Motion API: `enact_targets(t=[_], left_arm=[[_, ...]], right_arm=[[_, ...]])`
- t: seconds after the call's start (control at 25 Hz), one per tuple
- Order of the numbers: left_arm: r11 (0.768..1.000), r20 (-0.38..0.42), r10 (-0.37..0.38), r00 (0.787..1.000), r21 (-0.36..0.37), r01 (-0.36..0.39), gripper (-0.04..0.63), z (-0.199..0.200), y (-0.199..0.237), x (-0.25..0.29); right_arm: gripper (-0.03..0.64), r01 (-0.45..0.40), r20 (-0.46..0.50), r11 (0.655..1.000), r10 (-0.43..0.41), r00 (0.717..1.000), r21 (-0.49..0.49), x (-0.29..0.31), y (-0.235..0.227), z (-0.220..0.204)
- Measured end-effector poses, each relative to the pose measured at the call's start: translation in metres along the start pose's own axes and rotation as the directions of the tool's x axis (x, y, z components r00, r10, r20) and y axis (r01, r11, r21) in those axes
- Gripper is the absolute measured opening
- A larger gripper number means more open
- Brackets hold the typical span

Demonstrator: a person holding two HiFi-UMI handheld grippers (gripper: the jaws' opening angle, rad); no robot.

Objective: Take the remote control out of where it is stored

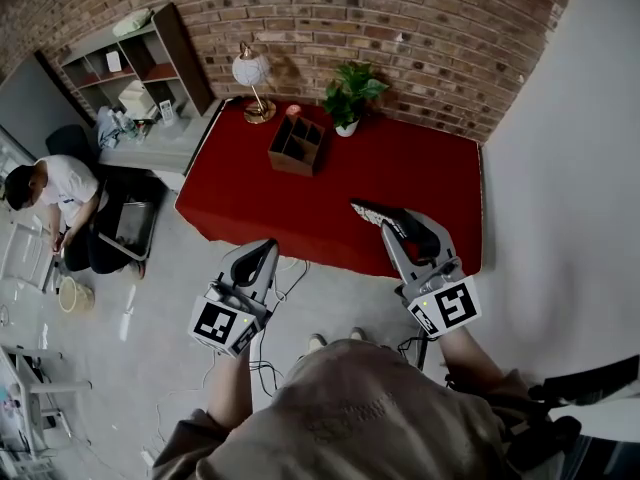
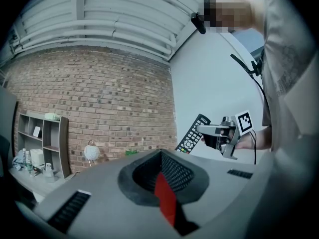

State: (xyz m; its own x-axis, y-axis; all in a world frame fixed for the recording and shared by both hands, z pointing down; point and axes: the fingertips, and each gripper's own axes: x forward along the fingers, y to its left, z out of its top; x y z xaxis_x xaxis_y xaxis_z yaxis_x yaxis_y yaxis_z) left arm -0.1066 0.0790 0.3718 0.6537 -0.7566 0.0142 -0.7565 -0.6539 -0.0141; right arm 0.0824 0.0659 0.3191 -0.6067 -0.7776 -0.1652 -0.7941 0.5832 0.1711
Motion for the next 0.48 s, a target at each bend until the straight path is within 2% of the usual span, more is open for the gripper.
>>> enact_targets(t=[0.48], left_arm=[[1.000,0.000,-0.005,1.000,0.010,0.005,-0.002,0.000,-0.002,-0.006]], right_arm=[[0.117,-0.053,0.046,0.998,0.054,0.997,-0.026,-0.001,0.026,0.014]])
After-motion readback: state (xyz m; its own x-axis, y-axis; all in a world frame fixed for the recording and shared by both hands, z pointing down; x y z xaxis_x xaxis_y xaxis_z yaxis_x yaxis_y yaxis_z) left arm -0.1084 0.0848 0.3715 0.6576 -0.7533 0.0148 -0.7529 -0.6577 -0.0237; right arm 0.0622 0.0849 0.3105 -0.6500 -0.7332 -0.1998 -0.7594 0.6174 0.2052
